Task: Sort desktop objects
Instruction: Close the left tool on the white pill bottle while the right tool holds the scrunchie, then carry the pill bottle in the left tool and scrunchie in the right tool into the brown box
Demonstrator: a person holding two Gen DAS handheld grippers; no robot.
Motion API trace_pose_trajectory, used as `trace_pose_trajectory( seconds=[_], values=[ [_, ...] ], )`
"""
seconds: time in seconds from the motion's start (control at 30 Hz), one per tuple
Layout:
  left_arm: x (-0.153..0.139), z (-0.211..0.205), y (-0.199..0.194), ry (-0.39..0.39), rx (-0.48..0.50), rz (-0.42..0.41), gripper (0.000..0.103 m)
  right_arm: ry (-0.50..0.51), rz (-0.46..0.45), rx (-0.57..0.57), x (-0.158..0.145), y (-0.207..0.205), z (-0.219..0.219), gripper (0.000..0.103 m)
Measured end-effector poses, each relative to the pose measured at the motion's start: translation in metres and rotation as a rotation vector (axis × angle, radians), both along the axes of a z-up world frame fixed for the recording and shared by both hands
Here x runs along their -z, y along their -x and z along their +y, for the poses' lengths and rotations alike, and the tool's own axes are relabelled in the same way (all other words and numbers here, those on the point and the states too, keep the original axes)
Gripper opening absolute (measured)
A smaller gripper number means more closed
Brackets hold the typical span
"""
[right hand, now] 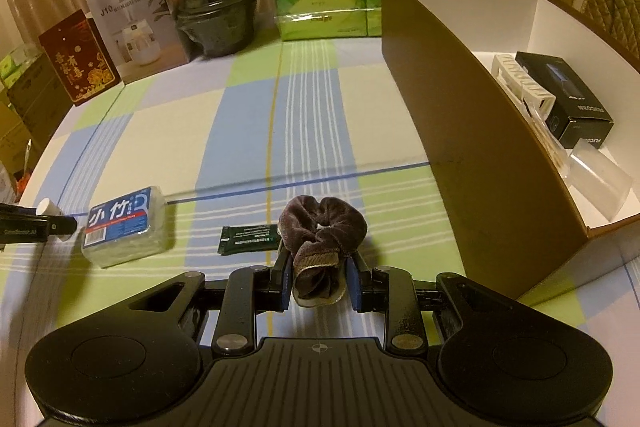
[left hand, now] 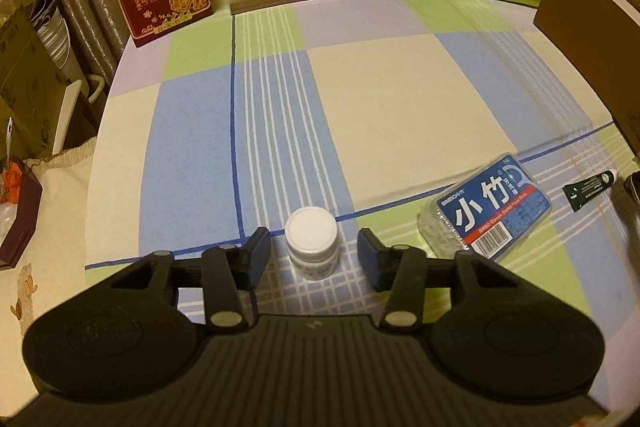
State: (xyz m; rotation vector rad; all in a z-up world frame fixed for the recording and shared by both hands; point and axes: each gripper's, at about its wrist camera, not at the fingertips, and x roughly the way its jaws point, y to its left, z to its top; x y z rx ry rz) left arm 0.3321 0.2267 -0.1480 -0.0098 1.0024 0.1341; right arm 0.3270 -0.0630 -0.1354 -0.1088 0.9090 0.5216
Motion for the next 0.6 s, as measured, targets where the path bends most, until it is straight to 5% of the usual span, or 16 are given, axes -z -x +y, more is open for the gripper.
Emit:
trace_pose_trajectory(
  seconds=[0.2, 0.6],
  values=[
    [0.002, 0.007, 0.002, 0.039, -0.021, 0.003, 0.022, -0.003, 0.003, 0.0, 0.0, 0.002, -0.002, 0.024],
    [-0.014, 0.003, 0.014, 0.062, -0.008, -0.038, 0.022, -0.022, -0.003, -0.015, -0.006, 0.009, -0.003, 0.024]
  ],
)
